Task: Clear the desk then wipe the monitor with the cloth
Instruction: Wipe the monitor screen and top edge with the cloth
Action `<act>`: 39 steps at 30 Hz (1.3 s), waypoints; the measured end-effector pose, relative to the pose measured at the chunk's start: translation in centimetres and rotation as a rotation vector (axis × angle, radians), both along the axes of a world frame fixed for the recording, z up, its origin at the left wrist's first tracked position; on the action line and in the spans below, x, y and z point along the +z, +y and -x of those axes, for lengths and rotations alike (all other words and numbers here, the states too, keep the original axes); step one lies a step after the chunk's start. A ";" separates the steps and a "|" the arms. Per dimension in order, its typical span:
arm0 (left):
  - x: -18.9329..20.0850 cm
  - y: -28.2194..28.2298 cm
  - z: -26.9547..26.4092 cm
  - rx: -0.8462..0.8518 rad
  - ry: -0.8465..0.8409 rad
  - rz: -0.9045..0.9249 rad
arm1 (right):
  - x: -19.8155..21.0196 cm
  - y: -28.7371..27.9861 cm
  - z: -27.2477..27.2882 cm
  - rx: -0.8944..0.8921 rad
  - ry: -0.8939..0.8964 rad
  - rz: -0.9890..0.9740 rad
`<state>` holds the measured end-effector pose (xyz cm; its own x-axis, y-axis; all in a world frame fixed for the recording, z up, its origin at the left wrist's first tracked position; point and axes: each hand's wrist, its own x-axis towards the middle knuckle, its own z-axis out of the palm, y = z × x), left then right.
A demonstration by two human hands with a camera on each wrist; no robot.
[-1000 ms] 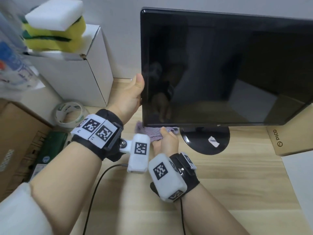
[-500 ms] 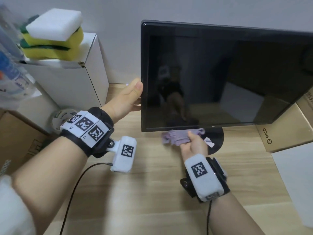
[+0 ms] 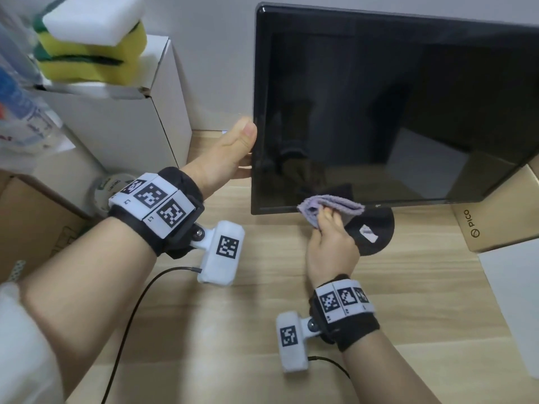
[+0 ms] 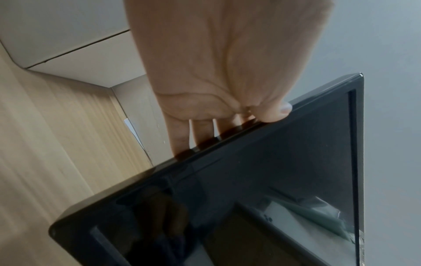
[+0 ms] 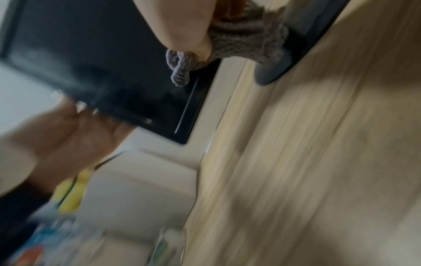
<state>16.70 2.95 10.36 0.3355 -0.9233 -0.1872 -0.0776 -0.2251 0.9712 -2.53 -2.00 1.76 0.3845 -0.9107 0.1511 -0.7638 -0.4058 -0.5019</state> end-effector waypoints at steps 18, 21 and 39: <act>-0.1 -0.2 -0.3 0.015 0.149 0.013 | 4.5 2.9 -5.7 0.074 -0.551 -0.756; 0.0 -0.3 -0.4 0.015 0.200 0.028 | 8.3 2.1 -5.7 0.132 -0.709 -0.773; 8.7 -2.8 0.4 0.285 0.041 0.406 | 24.6 -5.2 -7.5 0.499 -0.635 0.143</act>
